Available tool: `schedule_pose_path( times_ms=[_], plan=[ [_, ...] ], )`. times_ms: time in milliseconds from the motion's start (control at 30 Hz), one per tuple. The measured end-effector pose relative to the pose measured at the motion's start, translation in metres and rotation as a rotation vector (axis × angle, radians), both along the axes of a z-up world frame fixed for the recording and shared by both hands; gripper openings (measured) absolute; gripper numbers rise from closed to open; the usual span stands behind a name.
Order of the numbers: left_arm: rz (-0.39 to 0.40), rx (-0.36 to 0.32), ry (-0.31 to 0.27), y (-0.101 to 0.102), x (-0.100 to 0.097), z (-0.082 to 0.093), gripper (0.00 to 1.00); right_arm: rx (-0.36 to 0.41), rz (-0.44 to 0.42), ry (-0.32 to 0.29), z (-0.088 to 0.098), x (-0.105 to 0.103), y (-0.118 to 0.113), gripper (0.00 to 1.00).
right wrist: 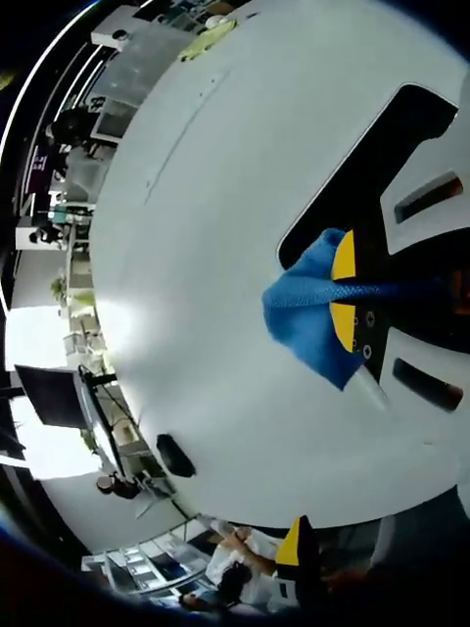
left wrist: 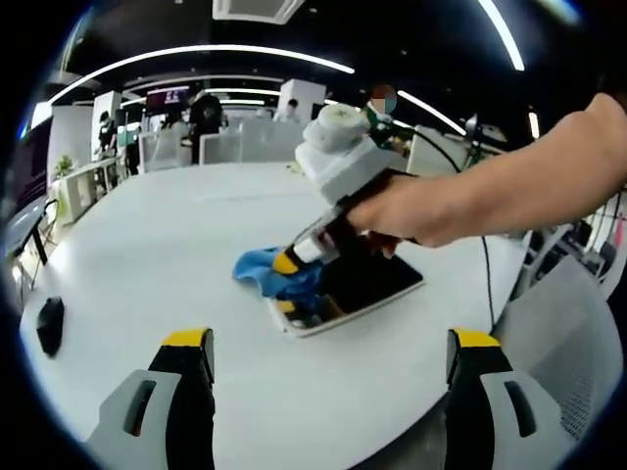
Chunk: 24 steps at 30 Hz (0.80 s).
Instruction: Wipe the mirror surface with the cleaning cloth until all visible marks leave the cleaned area.
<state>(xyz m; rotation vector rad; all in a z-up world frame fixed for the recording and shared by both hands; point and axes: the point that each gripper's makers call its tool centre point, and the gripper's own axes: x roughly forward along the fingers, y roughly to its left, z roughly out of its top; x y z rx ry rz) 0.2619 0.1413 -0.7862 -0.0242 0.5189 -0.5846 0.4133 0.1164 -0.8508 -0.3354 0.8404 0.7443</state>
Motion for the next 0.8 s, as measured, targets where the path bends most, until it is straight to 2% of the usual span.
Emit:
schedule_pose_path(
  times_ms=[433,800],
  plan=[
    [0.001,0.003,0.000,0.000,0.000,0.000,0.99,-0.002,0.005,-0.012,-0.001,0.001,-0.009,0.01],
    [-0.006,0.008,0.004,-0.001,-0.001,-0.001,0.99,0.009,-0.024,0.000,0.000,-0.001,-0.035,0.01]
  ],
)
